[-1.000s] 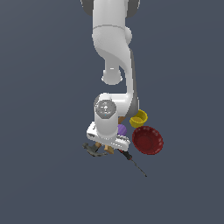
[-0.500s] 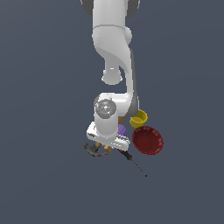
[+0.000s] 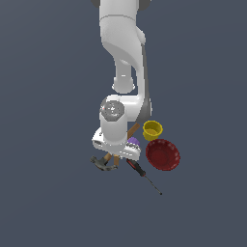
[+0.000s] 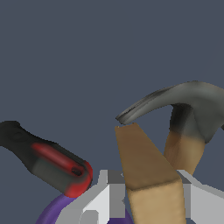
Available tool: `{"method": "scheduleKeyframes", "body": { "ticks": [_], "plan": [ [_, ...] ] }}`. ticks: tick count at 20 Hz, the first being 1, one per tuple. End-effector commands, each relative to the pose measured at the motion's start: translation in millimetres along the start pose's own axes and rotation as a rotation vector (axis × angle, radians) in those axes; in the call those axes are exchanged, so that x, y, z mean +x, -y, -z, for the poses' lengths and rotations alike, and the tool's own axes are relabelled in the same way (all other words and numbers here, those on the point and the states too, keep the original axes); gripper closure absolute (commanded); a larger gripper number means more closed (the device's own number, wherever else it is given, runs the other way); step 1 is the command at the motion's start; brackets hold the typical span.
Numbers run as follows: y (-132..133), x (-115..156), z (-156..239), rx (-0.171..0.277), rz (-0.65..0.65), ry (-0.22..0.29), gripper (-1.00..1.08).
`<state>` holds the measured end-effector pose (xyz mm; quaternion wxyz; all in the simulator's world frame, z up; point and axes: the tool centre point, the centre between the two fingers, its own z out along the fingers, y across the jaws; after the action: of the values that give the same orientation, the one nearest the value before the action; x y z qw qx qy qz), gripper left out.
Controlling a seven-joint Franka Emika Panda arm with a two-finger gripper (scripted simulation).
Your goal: Pick up a designated object from a clutter of objects.
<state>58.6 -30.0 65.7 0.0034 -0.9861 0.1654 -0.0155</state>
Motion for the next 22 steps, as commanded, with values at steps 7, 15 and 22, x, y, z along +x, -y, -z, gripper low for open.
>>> {"method": "scheduleKeyframes", "body": {
  "ticks": [7, 15, 22],
  "plan": [
    [-29, -20, 52, -0.001, -0.001, 0.004, 1.08],
    [-65, -45, 115, -0.002, -0.003, 0.009, 1.08],
    [-97, -67, 174, -0.003, -0.004, 0.015, 1.08]
  ]
}}
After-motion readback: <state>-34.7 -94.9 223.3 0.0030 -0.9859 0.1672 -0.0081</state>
